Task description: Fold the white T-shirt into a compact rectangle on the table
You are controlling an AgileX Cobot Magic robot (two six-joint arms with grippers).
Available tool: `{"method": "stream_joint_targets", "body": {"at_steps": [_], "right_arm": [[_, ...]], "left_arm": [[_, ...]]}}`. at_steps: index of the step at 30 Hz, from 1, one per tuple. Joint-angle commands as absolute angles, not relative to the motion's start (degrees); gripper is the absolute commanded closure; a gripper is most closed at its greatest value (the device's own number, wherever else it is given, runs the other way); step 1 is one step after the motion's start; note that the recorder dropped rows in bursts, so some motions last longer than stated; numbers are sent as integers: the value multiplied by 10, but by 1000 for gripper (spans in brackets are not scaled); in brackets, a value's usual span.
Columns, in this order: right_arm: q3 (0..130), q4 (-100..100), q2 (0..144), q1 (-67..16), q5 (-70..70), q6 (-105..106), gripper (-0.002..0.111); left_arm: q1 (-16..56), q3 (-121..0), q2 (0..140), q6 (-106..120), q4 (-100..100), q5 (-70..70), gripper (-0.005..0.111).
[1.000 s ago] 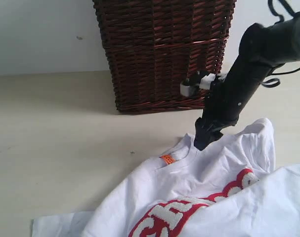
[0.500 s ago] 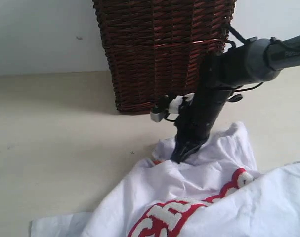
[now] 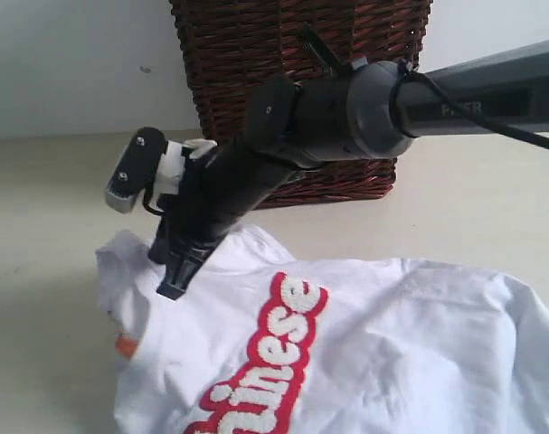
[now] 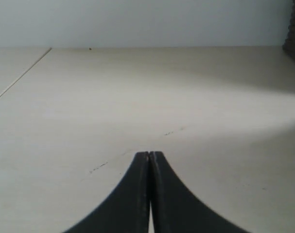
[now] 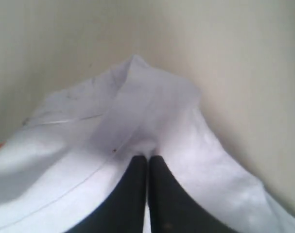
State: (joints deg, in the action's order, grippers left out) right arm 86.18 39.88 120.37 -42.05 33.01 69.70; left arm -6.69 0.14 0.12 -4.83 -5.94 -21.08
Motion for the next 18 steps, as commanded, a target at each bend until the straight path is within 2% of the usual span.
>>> {"method": "stream_joint_targets", "body": {"at_steps": [1,3,5,8,10,15,18], "right_arm": [[867,465,1196,-426,255,701,108],[867,480,1193,-426,255,701,101],[867,472,1189,-426,265,701,88],[866,461,1175,-425,286,701,59],[866,461,1162,-422,307,695,48],[866,415,1102,-390,428,621,47],[866,365,1067,-326,567,562,47]], "left_arm": [[-69,0,0,-47,-57,-207,107],[-69,0,0,-47,-57,-207,107],[-69,0,0,-47,-57,-207,107],[-69,0,0,-47,-57,-207,107],[-69,0,0,-47,-57,-207,107],[-69,0,0,-47,-57,-207,107],[-69,0,0,-47,-57,-207,107]]}}
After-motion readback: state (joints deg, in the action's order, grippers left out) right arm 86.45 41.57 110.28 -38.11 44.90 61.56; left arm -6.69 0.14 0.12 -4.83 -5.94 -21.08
